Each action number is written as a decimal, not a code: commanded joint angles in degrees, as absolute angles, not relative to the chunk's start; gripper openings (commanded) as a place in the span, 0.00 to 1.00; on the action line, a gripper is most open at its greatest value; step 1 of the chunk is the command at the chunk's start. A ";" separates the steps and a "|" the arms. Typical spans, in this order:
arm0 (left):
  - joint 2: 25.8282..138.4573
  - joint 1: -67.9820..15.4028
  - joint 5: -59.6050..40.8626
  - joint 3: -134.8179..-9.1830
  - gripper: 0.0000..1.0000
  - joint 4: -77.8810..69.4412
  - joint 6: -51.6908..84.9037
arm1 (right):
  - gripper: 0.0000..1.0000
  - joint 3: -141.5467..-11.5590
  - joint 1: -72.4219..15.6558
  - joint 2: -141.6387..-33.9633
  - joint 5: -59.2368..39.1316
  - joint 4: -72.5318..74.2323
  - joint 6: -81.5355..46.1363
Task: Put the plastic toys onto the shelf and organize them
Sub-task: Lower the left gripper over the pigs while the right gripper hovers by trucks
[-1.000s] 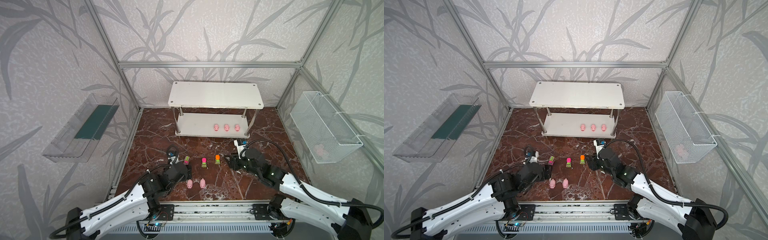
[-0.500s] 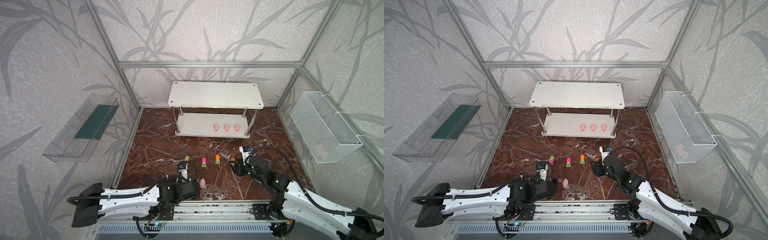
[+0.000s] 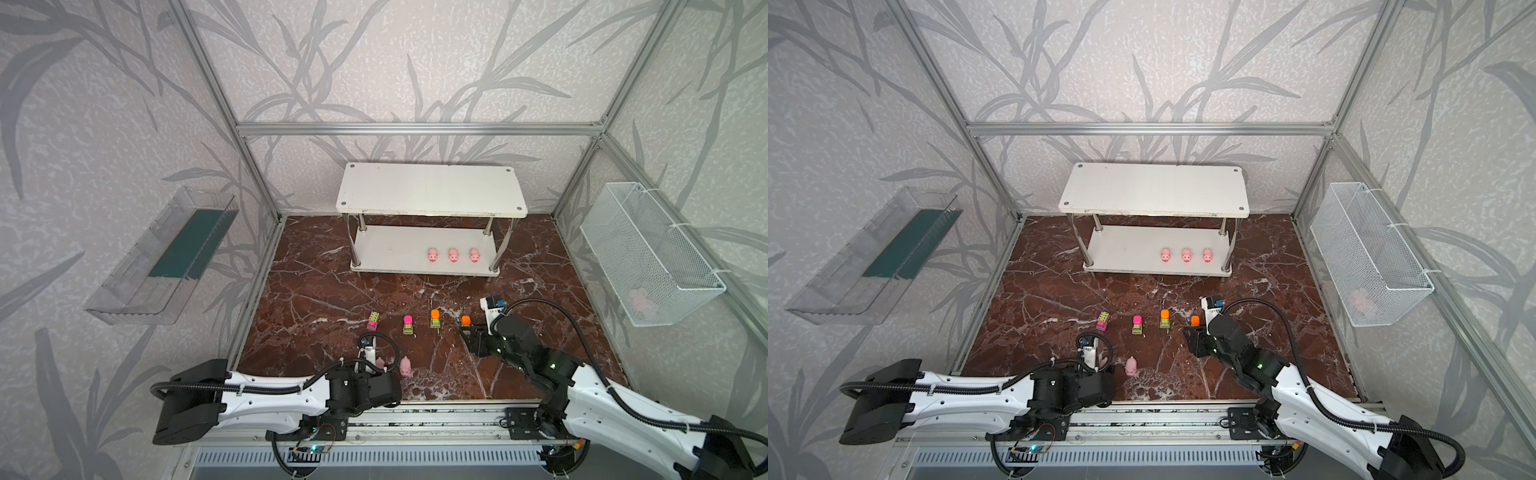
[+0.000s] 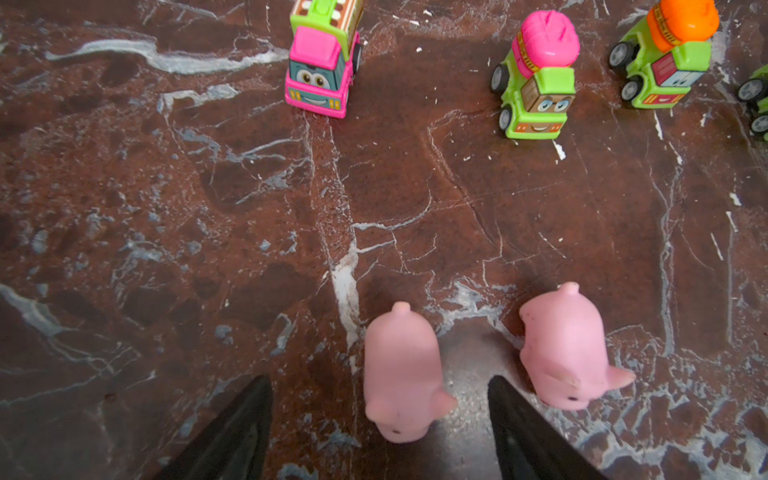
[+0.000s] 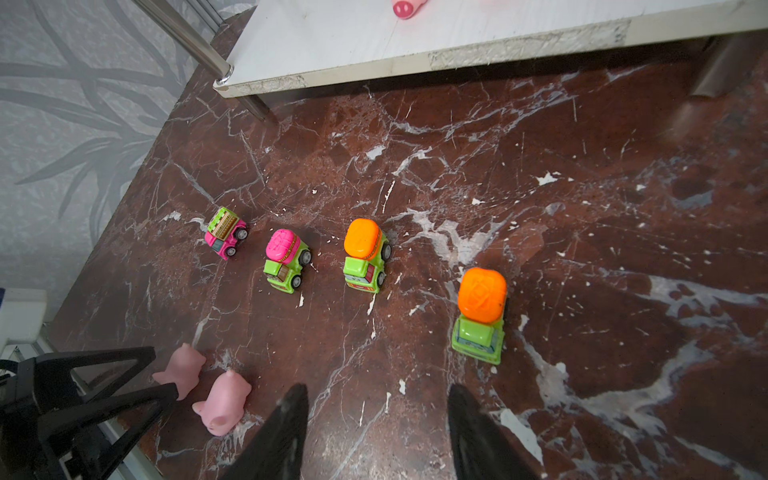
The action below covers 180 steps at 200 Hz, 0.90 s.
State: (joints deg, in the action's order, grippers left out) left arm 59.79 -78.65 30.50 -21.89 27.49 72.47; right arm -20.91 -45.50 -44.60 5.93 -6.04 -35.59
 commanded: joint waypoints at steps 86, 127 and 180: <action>63.22 -78.77 32.49 -21.41 0.66 24.48 73.30 | 0.55 -20.51 -45.78 -49.36 5.63 -1.13 -36.15; 64.07 -78.73 32.34 -21.52 0.65 23.43 72.71 | 0.55 -19.82 -45.78 -50.05 5.54 0.00 -38.07; 66.87 -78.66 31.69 -22.45 0.59 22.25 71.71 | 0.54 -19.45 -45.80 -51.41 5.45 0.87 -38.31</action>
State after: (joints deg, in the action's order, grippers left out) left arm 65.82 -78.70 30.39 -21.87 22.35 71.61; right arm -20.10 -45.50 -50.81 5.50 -0.82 -37.91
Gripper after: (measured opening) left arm 0.595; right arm 0.546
